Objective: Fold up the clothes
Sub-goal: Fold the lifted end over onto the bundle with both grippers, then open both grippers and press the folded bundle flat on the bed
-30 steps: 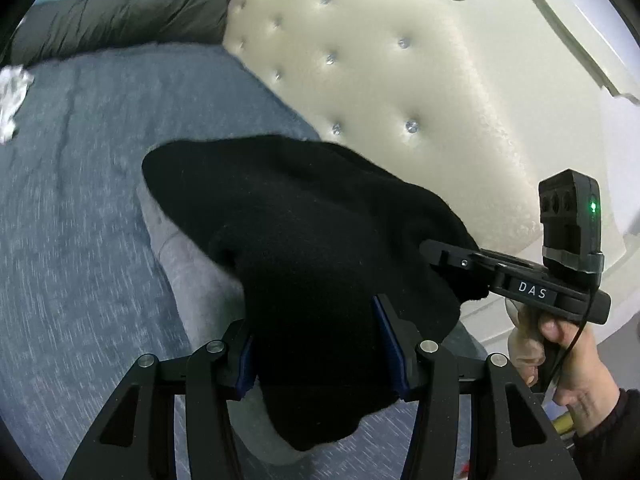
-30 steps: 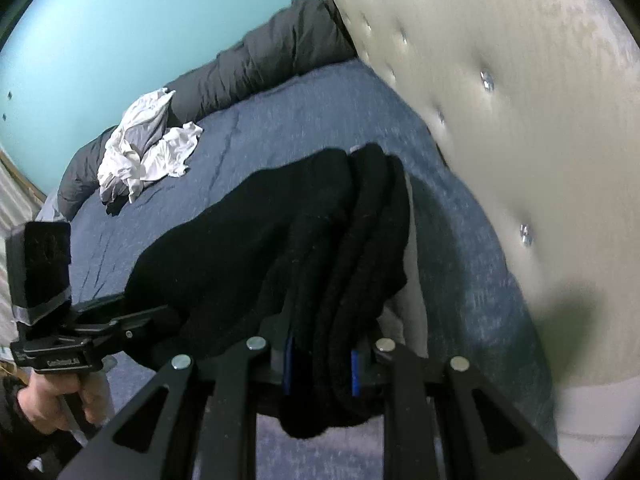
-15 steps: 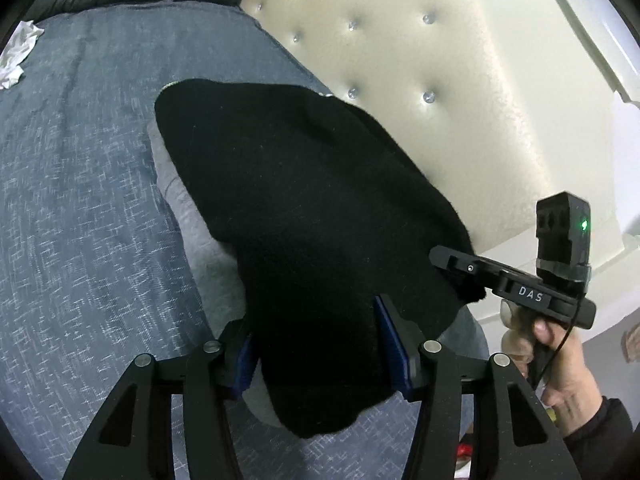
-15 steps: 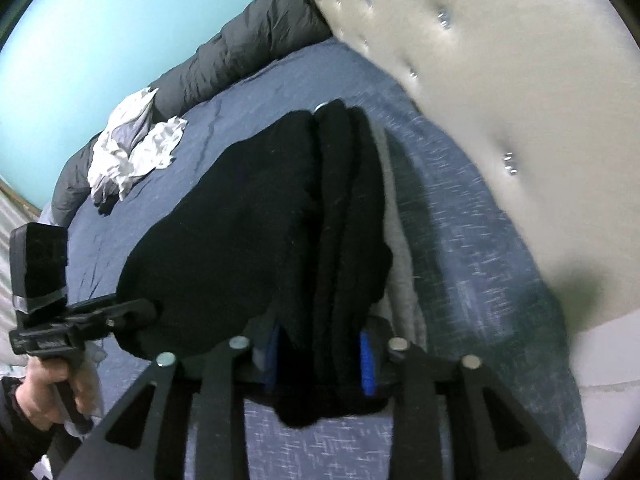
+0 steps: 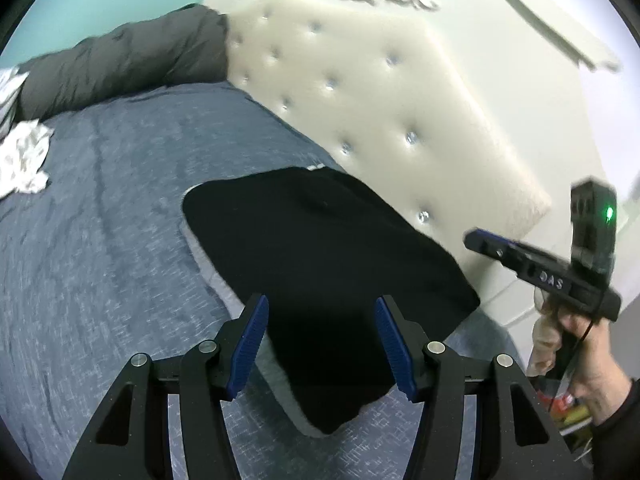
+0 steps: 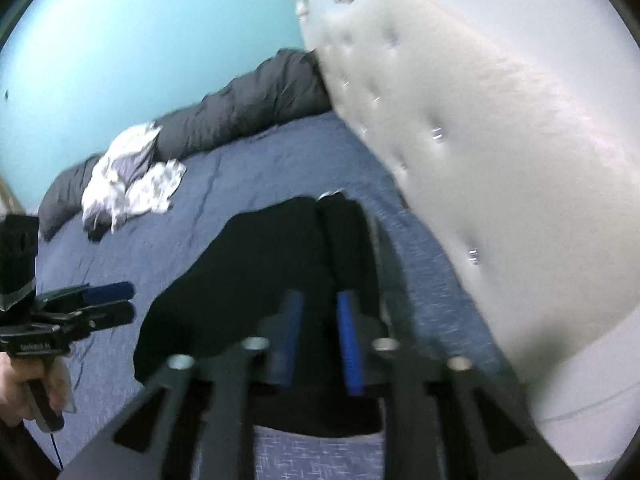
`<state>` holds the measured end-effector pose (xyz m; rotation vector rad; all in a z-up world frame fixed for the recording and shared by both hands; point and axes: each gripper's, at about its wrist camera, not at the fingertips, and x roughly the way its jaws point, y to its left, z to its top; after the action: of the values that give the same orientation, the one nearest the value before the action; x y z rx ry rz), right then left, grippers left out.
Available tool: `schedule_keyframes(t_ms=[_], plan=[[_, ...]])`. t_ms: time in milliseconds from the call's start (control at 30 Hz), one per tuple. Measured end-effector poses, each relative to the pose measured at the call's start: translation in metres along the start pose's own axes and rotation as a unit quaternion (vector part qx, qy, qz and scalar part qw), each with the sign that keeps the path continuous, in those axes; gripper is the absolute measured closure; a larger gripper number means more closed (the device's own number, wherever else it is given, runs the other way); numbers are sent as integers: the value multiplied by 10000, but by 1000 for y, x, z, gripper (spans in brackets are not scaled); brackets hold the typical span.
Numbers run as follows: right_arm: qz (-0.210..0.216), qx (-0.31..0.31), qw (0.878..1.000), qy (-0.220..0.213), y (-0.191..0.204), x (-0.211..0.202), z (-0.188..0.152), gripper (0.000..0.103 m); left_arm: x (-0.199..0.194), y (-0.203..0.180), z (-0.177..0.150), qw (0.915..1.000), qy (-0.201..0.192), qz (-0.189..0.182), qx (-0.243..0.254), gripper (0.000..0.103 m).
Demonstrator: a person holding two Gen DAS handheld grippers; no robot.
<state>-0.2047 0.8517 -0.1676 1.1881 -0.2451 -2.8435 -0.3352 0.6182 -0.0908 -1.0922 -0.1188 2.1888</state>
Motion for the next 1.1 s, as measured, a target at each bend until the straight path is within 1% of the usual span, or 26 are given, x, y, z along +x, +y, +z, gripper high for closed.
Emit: schedule_keyframes(t_ms=[33,100,200,267,400,733,933,1000,1100], plan=[[24,-63,10000,62,4,6,-2,95,5,-3,-3,10000,61,-5,31,43],[-11,-128,9997,199,7,18,-8,97,14,-9,-10,9998,164,31,133,43],[-149,41,9992,356,-2,35,-21,102,24,-12,-21,9988,219,256,364,43],[-234,202,9986,440,-10,45,-30,103,30,-14,-28,9979,232,347,502,43],[-225,370,9980,462,-16,53,-42,103,35,-20,-35,9961,199,475,718,43],[-144,633,9978,91,-16,37,-44,103,43,-21,-39,9951,235,525,803,43],[-100,717,9973,-119,-16,26,-46,103,24,-20,-36,9967,52,402,707,45],[-96,641,9978,-166,-15,20,-49,103,22,-23,-37,9963,51,386,766,45],[-163,634,9978,-115,-19,21,-57,103,24,-25,-41,9959,87,396,807,45]])
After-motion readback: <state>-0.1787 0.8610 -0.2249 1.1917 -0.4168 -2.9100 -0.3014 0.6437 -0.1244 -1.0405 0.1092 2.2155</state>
